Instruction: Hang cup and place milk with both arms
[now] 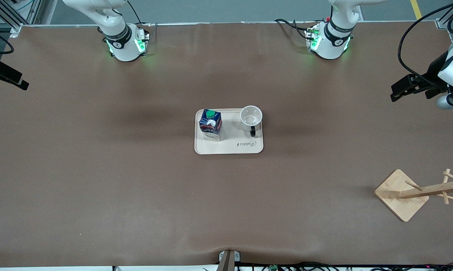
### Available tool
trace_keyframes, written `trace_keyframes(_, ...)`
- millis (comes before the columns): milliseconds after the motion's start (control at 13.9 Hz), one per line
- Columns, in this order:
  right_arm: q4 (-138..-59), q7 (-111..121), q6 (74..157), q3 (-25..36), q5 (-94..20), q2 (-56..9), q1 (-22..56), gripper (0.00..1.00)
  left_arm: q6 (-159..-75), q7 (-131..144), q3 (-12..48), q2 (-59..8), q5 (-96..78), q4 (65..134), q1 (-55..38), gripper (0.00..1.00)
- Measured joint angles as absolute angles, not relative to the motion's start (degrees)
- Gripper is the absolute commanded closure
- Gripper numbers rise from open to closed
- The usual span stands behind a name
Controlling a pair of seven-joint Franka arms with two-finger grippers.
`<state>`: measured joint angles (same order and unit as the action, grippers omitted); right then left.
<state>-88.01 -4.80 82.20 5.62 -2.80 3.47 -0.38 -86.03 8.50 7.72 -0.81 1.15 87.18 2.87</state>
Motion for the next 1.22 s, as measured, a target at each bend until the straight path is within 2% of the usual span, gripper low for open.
trace_keyframes(720, -88.01, -4.81, 81.86, 5.63, -2.80, 3.47, -0.38, 0.00, -86.03, 8.39, 7.57, -1.50, 1.15, 87.16, 3.02, 0.00)
trace_keyframes(1224, -88.01, -4.99, 81.41, 5.75, -2.80, 3.42, -0.42, 0.00, -85.82, 5.60, 5.14, -1.68, 1.15, 85.50, 3.41, 0.00)
